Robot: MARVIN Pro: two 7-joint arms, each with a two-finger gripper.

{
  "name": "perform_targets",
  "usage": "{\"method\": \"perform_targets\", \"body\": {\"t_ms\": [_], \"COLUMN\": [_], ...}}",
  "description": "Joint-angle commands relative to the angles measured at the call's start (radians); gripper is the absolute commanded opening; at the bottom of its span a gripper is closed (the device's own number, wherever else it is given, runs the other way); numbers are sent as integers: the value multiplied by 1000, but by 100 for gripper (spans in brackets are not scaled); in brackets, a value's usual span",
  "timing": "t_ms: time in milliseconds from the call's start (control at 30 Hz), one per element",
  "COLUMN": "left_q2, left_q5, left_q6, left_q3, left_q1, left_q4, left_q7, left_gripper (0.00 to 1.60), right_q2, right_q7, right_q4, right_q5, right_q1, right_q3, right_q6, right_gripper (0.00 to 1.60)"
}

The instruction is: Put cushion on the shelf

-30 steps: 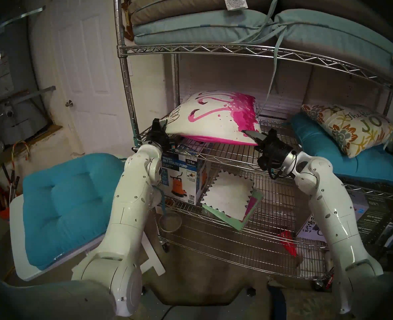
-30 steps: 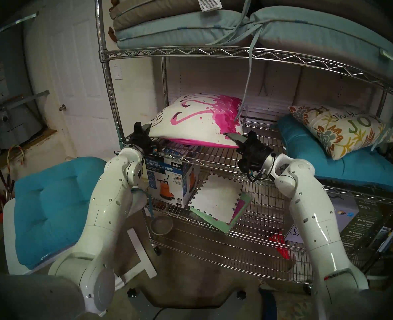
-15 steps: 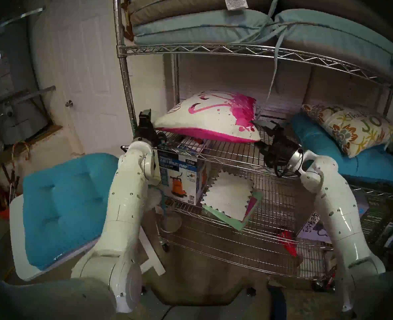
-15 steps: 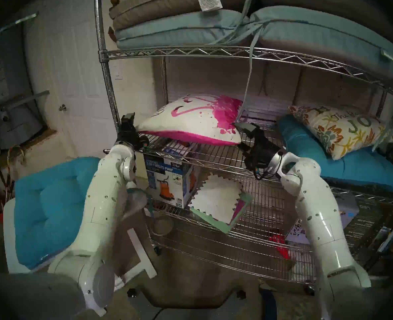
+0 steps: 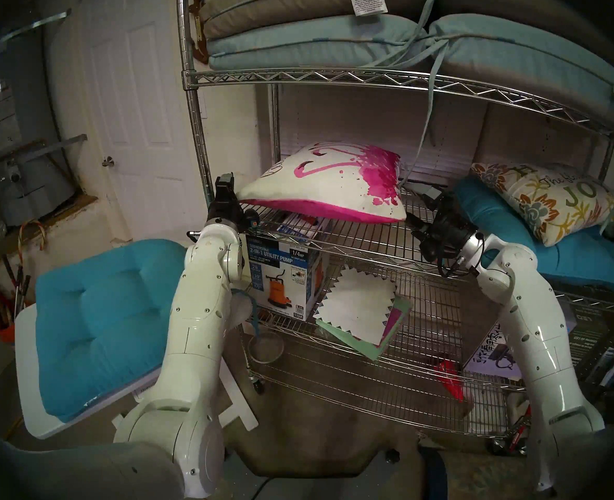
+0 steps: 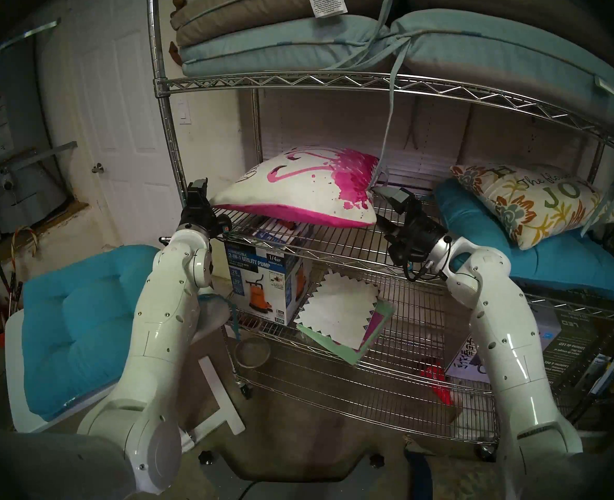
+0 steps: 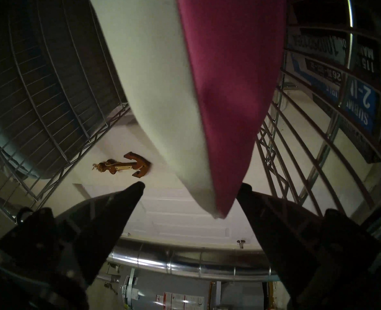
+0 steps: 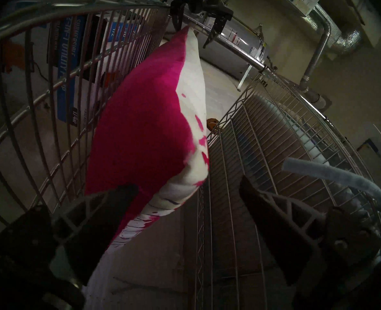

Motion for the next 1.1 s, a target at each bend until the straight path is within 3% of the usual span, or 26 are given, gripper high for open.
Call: {"method": "perform_targets", "body": {"t_ms": [0,367,767,1067], "left_q2": [-12,-16,-22,-15], "left_q5": [15,38,44,37], "left_q6": [4,5,4,7], "left_q3": [16,34,45,54], "left_q1": [59,156,212,306], "left_q4": [-109,-254,-389,-515], "left_q7": [-28,-80,-104,-136], "left_gripper": [160,160,160,160], "right_q2": [6,-1,-6,-18], "right_q7": [20,55,90,115], "right_q4": [-97,-210,-353,-480], "right_q5": [34,74,117,164], "right_q1": [-55,-139,-229,-329], "right_q3": [36,91,148,221], "right_q6": [0,8,5,5], "right_gripper": [160,160,160,160]}}
